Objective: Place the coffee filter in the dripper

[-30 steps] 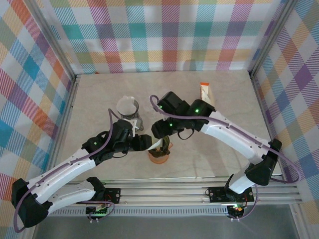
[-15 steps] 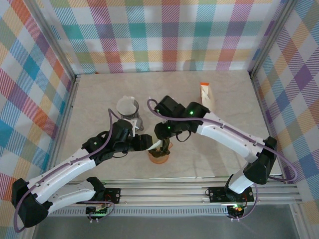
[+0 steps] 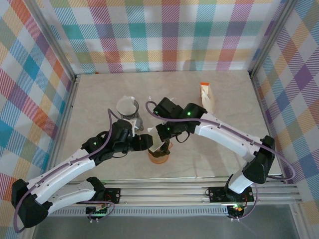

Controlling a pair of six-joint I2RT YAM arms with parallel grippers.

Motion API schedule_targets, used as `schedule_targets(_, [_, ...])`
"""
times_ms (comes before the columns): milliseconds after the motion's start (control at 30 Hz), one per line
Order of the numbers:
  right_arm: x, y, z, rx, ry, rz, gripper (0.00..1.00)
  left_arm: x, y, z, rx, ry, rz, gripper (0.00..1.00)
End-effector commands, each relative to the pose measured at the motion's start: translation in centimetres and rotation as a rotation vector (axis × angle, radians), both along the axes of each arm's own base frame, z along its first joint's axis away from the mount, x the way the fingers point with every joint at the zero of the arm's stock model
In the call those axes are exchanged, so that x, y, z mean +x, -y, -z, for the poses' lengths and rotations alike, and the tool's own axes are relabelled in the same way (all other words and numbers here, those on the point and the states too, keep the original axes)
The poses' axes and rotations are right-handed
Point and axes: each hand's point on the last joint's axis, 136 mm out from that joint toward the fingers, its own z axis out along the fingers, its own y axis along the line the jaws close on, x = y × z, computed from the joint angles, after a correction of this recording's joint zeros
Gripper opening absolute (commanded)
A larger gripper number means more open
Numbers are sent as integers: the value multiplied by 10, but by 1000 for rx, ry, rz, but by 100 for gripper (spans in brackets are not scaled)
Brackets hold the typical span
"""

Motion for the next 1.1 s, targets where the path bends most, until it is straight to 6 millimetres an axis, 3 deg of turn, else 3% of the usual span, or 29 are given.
schedule_targets(0, [1,12,11,-106,22,-9,0,3,-7,-7,-5,21,-25,65])
schedule_targets(133, [3,16,19,-181,54,-21,0,5,-9,-2,9,8,-39,65])
schedule_targets(533, [3,15,30,-224,76,-25,2,-1,-13,18,48,-33,-34,49])
schedule_targets(667, [2,15,30,-224,80,-21,16,-1,-15,22,63,-42,-36,46])
schedule_targets(733, [4,17,25,-221,101,-14,30,-2,-13,23,59,-45,-26,45])
schedule_targets(800, [6,17,15,-195,133,-7,50,-2,-12,23,57,-49,-24,46])
schedule_targets(867, [8,15,8,-170,150,-8,61,-2,-12,23,55,-49,-24,46])
schedule_targets(967, [7,7,9,-140,115,-29,66,-2,-12,23,54,-47,-25,46])
schedule_targets(1067, [4,1,25,-149,45,-50,67,-2,-13,24,56,-49,-28,46])
